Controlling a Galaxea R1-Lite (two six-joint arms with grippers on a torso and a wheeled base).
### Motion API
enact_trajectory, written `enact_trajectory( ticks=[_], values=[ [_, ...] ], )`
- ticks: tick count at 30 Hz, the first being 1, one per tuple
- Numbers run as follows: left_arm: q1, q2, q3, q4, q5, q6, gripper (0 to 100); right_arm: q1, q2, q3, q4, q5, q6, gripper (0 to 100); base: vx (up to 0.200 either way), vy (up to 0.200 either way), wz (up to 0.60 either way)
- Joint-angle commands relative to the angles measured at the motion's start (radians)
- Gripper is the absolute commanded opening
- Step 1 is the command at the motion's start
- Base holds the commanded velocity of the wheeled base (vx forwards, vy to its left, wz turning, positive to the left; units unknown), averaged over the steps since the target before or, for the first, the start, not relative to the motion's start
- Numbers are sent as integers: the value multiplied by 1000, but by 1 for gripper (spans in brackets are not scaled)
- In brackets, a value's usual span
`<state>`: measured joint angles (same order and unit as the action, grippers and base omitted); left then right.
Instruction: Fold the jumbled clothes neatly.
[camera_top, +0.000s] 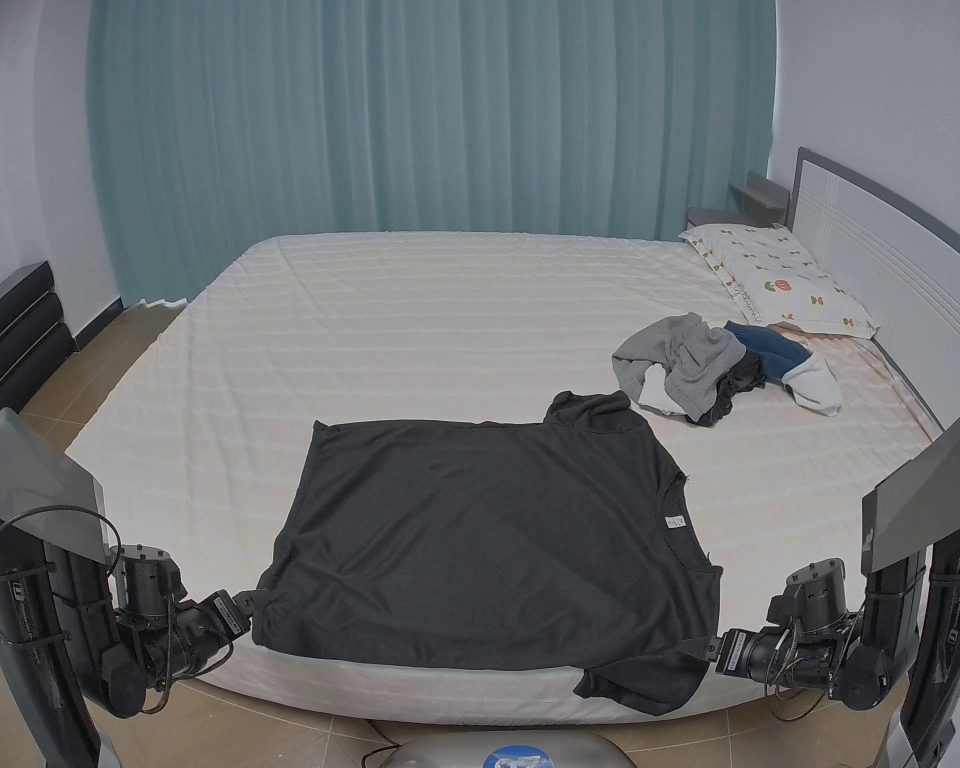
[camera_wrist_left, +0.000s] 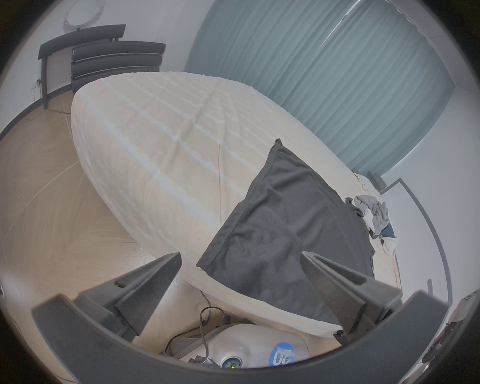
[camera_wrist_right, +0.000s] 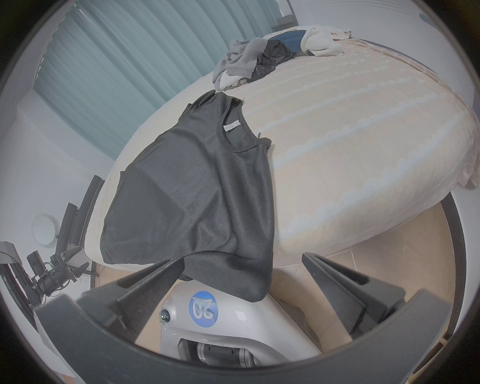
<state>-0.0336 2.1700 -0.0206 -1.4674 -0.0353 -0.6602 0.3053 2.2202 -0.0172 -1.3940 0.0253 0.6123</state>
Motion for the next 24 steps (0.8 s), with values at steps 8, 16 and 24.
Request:
enact_trajectory(
  ticks=[8,16,24],
  values=[
    [3,-4,-7,-2,5,1,100,-2,-20,16,0,2,0,100,0,100,0],
    [-2,-4,-41,-2,11,-12,100,-2,-25,16,-22,2,1,100,0,0,0],
    [-23,-7,-93,-1,12,-12,100,-5,-25,16,-60,1,6,100,200,0,0]
  ],
)
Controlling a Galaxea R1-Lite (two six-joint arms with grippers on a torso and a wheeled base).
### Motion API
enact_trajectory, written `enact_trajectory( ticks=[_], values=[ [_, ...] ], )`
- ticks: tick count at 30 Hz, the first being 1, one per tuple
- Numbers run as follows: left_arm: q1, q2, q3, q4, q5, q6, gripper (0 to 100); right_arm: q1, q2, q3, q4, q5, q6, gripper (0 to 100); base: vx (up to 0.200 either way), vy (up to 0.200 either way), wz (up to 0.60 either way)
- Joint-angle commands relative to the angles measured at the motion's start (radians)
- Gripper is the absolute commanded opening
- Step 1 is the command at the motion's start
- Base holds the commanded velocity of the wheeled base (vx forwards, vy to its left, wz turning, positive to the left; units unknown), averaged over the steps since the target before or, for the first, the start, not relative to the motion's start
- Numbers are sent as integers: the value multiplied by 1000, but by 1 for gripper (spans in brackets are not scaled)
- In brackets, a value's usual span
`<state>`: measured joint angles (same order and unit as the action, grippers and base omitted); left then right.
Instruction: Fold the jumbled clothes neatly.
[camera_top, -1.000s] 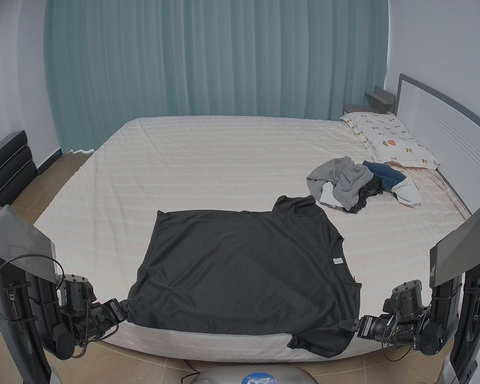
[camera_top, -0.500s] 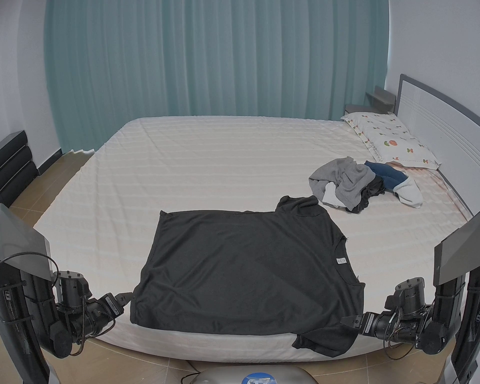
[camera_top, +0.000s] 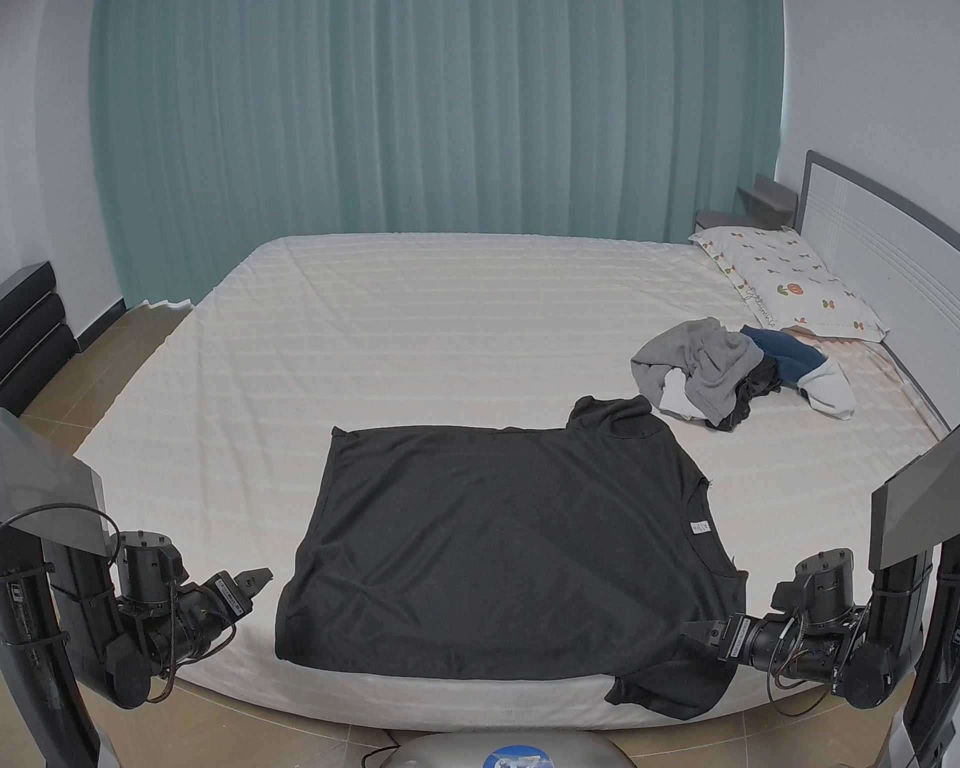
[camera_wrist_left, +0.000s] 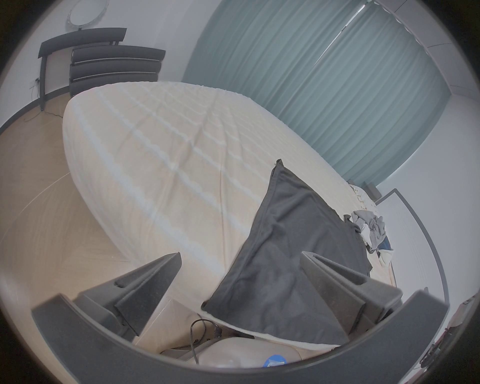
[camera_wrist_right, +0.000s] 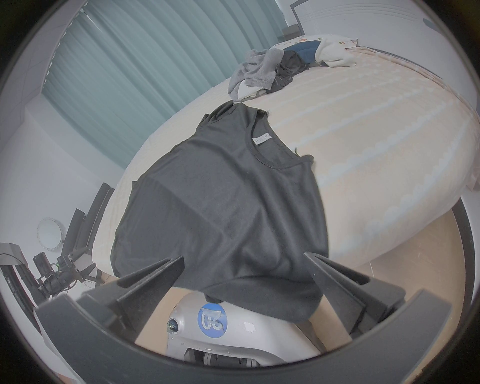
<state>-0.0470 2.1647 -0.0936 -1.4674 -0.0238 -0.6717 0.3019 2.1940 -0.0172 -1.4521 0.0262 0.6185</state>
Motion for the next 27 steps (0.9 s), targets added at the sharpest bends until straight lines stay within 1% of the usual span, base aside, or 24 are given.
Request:
enact_trajectory(
  ticks=[1,3,10,14,16,20,25,26,27],
  values=[
    [-16,-2,-23,-2,1,1,100,-1,1,16,-2,0,0,100,200,0,0],
    [-25,-2,-43,-2,2,1,100,-1,1,14,-2,0,0,100,200,0,0],
    [-39,4,-124,-1,7,1,100,-1,1,16,-2,0,0,100,0,0,0],
    [-45,18,-290,21,5,-2,100,-1,4,14,-2,0,1,100,0,0,0],
    [-48,50,-406,88,5,-2,100,-1,6,13,-2,0,0,100,0,0,0],
    [-50,119,-637,294,4,-5,100,-1,4,14,-2,-2,0,100,0,0,0],
    [-48,253,-903,443,7,-3,100,-17,3,16,-1,-6,1,100,0,0,0],
    [-48,257,-910,446,7,-3,100,-17,3,16,-2,-8,1,100,0,0,0],
    [-50,293,-983,498,10,-3,100,-26,3,16,-1,-14,1,100,0,0,0]
  ],
)
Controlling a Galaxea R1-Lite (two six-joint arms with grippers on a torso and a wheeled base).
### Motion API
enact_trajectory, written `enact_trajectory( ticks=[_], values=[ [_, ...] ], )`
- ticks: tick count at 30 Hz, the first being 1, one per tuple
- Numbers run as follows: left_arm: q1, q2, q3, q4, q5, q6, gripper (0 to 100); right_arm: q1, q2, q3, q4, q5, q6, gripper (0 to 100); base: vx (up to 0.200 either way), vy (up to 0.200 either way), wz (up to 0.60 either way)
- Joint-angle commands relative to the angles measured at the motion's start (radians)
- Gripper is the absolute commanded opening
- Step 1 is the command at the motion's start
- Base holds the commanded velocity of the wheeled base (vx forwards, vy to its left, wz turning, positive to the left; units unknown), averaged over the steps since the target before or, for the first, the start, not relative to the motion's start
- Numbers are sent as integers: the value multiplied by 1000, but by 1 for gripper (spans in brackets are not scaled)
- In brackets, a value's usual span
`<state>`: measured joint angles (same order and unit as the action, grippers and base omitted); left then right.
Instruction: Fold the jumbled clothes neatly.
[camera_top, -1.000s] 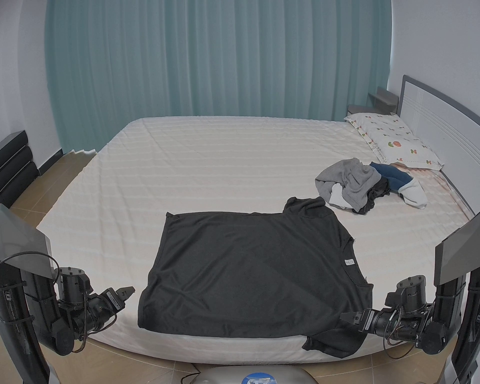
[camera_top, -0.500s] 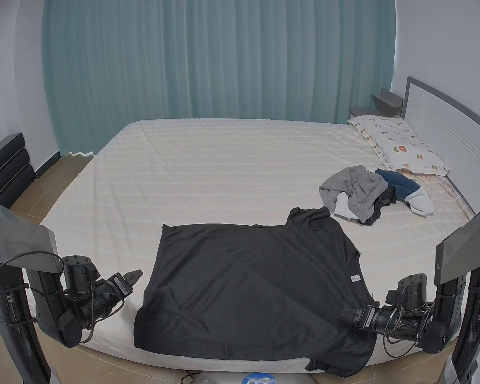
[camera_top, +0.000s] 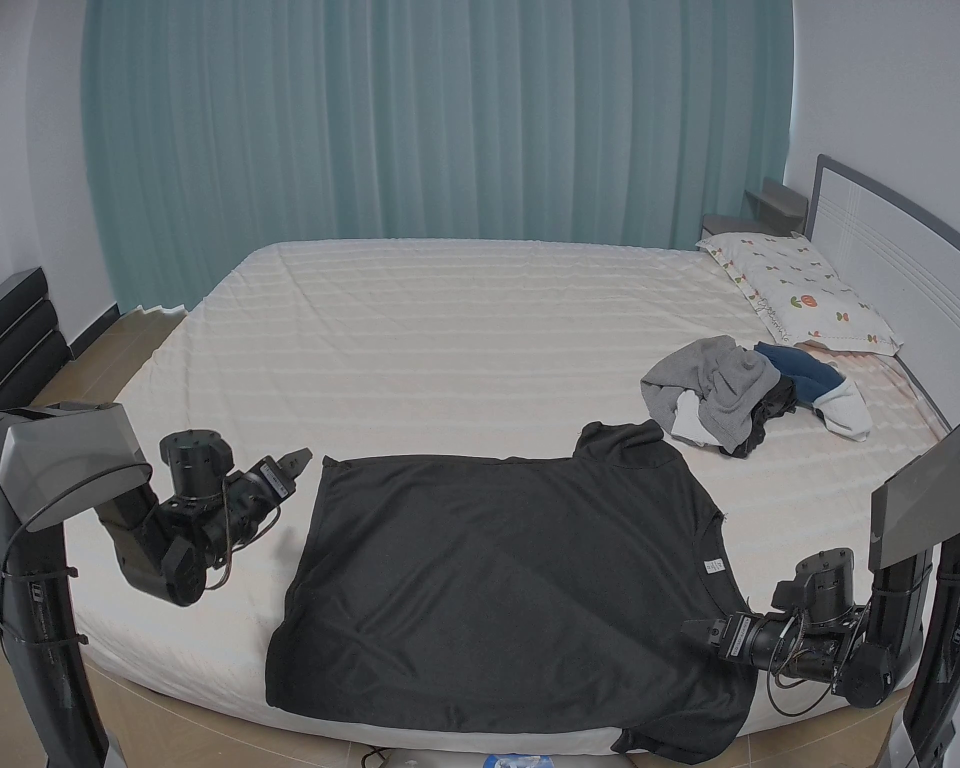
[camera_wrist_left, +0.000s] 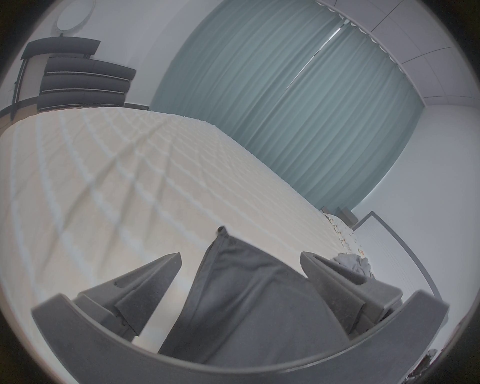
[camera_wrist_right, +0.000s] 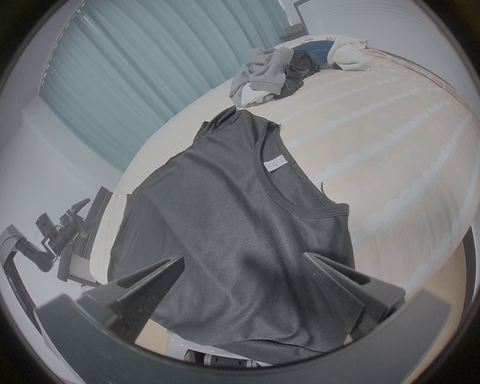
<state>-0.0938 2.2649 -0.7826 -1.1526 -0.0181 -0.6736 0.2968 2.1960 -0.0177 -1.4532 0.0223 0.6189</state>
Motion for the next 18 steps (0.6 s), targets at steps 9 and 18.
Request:
enact_trajectory(
  ticks=[9,18],
  values=[
    [-3,314,-498,298,38,2,100,-41,-4,16,2,-13,35,100,0,0,0],
    [-4,335,-595,387,29,-34,100,-39,-4,18,2,-13,35,100,0,0,0]
  ],
)
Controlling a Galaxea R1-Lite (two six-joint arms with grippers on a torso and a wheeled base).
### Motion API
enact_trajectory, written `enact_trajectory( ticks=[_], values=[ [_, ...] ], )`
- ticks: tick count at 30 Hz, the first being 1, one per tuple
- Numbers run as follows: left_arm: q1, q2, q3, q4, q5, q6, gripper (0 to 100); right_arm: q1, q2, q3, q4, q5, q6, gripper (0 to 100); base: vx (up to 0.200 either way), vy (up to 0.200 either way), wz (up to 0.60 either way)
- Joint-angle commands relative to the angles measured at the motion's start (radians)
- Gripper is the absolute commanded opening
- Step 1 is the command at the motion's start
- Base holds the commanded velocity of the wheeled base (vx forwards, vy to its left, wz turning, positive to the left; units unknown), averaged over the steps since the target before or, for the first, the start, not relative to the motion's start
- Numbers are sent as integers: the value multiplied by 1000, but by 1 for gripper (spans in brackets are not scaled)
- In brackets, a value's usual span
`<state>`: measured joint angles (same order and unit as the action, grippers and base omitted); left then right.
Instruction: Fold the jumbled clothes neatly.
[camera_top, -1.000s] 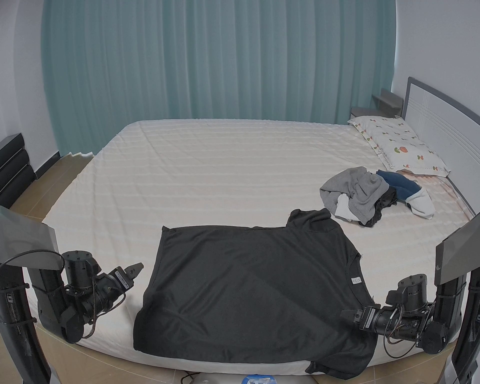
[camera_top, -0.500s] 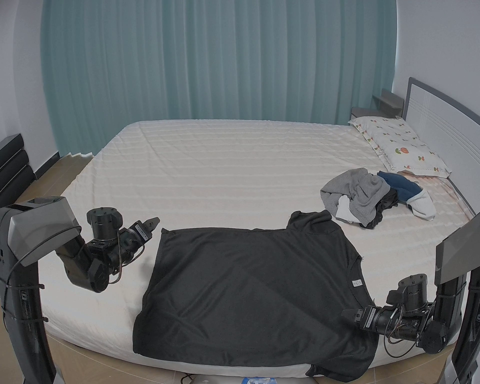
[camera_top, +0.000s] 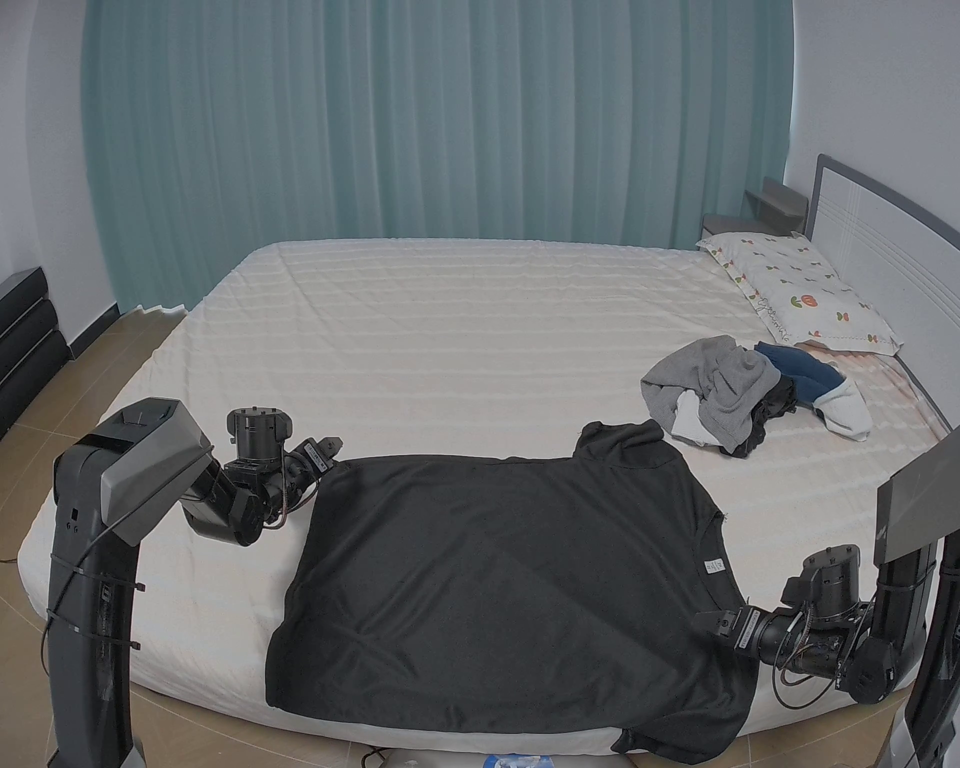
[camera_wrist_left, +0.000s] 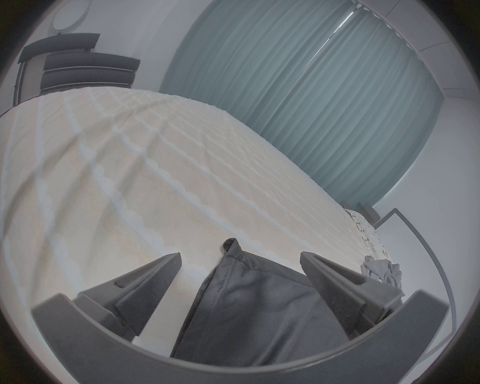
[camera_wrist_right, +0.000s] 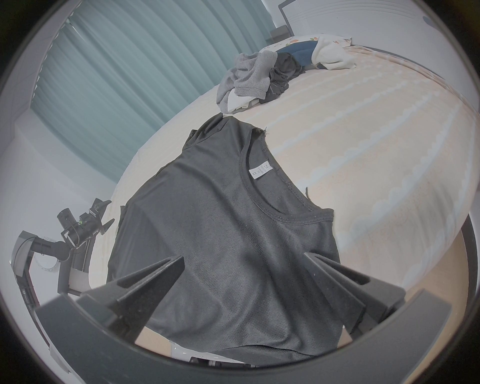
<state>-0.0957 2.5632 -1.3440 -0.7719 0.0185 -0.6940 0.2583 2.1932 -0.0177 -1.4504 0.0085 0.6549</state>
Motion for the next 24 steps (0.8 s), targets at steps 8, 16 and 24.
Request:
enact_trajectory(
  ticks=[8,16,24],
  values=[
    [-9,111,-130,19,-38,-18,100,9,0,18,-1,1,0,100,0,0,0],
    [-16,132,-168,28,-45,-18,0,9,0,18,-4,2,2,100,0,0,0],
    [-1,141,-259,20,41,-16,0,10,3,16,-5,5,3,100,0,0,0]
  ],
)
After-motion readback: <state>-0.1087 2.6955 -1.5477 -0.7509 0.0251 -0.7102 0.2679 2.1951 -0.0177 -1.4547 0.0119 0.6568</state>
